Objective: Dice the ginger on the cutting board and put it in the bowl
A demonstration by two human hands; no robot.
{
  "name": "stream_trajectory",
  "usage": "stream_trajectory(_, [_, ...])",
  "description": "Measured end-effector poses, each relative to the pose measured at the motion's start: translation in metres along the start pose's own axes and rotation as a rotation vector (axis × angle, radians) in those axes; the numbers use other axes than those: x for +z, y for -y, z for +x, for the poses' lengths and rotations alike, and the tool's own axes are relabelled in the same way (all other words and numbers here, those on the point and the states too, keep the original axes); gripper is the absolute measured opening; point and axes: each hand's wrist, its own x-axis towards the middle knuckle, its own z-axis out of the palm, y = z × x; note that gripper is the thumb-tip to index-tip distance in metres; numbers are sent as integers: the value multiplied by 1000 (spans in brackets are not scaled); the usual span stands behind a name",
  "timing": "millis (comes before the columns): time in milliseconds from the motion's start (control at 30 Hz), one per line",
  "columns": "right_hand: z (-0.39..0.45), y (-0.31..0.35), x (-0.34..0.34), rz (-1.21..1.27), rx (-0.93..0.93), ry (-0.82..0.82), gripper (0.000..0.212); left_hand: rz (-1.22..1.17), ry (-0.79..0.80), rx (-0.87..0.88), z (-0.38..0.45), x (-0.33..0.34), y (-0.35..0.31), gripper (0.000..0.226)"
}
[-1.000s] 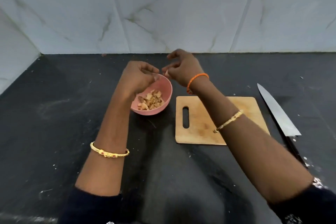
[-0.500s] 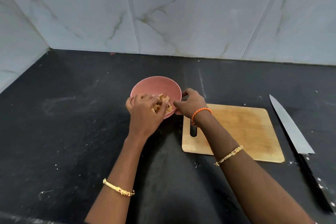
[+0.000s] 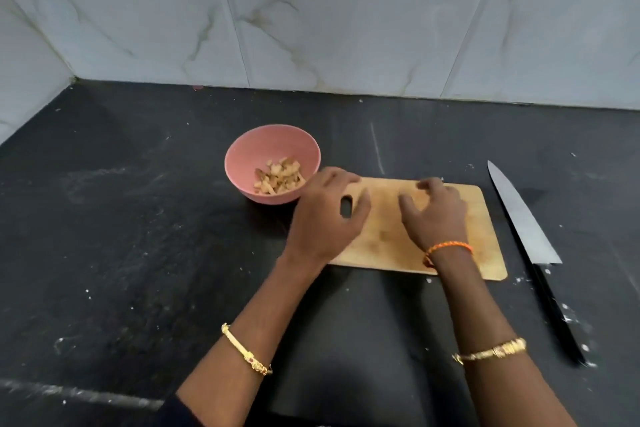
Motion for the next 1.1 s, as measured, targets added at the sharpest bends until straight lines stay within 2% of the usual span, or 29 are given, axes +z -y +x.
stream_trajectory(100, [-15, -50, -20, -219, 194, 91, 64, 248, 146, -137, -28, 37, -5, 61])
stream_trajectory(200, [-30, -76, -25, -219, 177, 130, 74, 335, 304, -339, -47, 54, -6, 84])
stream_trajectory(300, [-28, -82, -24, -109, 155, 63, 69, 202, 307, -490, -44, 57, -18, 85])
stream_trajectory(400, [-14, -79, -22, -26, 155, -2, 58, 96, 259, -546, -27, 57, -19, 72])
stream_trajectory(533, [6, -75, -13, -19, 159, -51, 50, 68, 234, -533, -8, 60, -4, 61])
stream_trajectory(633, [11, -77, -7, -38, 148, -73, 45, 160, 216, -487, -6, 66, 2, 57])
stream_trajectory(767, [7, -83, -4, -73, 114, -102, 45, 273, 144, -386, -16, 71, 7, 57])
stream_trajectory(900, [7, -82, 2, -104, 103, -134, 44, 329, 160, -341, -25, 76, 8, 63])
stream_trajectory(1000, [4, -74, 6, -132, 69, -238, 30, 362, 143, -319, -25, 75, -1, 63])
stream_trajectory(1100, [11, -55, 7, -32, -67, -339, 21, 392, 82, -250, -8, 77, -16, 55])
